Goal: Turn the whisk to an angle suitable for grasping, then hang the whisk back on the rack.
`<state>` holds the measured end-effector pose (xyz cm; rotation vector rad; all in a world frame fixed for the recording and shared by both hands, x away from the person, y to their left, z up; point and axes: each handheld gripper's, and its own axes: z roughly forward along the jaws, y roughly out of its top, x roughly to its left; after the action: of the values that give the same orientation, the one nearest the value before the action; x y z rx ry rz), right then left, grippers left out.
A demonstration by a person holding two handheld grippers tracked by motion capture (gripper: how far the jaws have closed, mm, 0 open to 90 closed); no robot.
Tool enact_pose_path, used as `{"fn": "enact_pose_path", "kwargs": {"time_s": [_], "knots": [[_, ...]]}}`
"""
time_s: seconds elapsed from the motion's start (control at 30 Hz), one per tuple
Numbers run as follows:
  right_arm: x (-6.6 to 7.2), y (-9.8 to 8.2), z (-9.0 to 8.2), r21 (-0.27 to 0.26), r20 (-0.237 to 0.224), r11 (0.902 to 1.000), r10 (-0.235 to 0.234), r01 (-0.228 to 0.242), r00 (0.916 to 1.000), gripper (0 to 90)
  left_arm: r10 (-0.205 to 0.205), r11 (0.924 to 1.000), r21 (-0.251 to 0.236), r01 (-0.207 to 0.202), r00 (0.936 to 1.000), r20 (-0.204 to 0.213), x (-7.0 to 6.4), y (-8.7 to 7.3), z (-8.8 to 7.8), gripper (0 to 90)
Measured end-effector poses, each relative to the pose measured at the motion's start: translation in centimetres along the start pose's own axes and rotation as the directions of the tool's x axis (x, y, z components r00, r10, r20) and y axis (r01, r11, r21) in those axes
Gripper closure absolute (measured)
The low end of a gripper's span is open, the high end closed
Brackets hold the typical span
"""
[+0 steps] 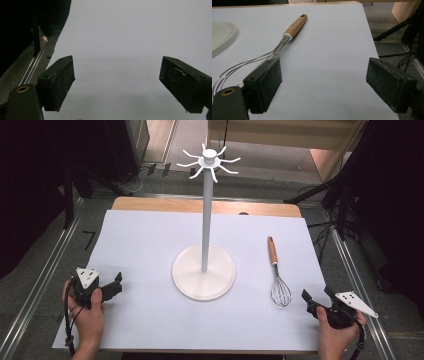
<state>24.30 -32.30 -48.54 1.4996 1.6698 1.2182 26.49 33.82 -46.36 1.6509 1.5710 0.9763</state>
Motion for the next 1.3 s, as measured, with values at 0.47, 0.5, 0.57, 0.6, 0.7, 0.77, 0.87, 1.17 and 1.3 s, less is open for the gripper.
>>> {"fn": "enact_pose_path", "kwargs": {"time_s": [0.47,0.5,0.57,0.6,0.7,0.77,0.87,1.17,1.3], "knots": [[0.7,1.0,0.3,0.076,0.045,0.9954,-0.063,0.059,0.9970,20.8,0.001,1.0000,-0.005,-0.001,1.0000,-0.001,0.0,0.0,0.0,13.8],[0.8,1.2,0.4,0.084,0.046,0.9944,-0.069,0.065,0.9966,20.8,0.001,1.0000,-0.005,-0.001,1.0000,-0.001,0.0,0.0,0.0,13.8],[1.0,1.7,0.3,0.092,0.040,0.9930,-0.079,0.075,0.9961,21.5,0.000,1.0000,-0.007,0.000,1.0000,-0.001,0.0,0.0,0.0,13.8],[1.1,2.0,0.3,0.093,0.042,0.9921,-0.088,0.084,0.9952,22.2,0.001,1.0000,-0.007,-0.001,1.0000,-0.001,0.0,0.0,-0.1,13.8],[1.4,3.0,0.3,0.111,0.034,0.9901,-0.091,0.087,0.9953,25.7,0.005,1.0000,-0.005,-0.005,1.0000,-0.001,0.0,0.0,0.0,13.9],[1.6,3.5,0.5,0.134,0.044,0.9868,-0.098,0.091,0.9942,27.5,0.008,0.9999,-0.009,-0.008,1.0000,0.001,0.0,0.0,0.0,13.8],[1.8,4.3,1.1,0.177,0.051,0.9795,-0.107,0.097,0.9929,28.9,0.008,1.0000,-0.005,-0.008,1.0000,0.000,0.0,0.0,0.0,13.9],[2.7,6.1,3.1,0.294,0.017,0.9460,-0.149,0.137,0.9887,32.4,0.007,1.0000,-0.001,-0.007,1.0000,0.000,-0.1,0.0,0.0,13.8],[3.0,6.8,3.9,0.340,0.004,0.9290,-0.157,0.146,0.9876,33.2,0.006,1.0000,0.000,-0.006,1.0000,0.001,0.0,0.0,0.0,13.8]]}}
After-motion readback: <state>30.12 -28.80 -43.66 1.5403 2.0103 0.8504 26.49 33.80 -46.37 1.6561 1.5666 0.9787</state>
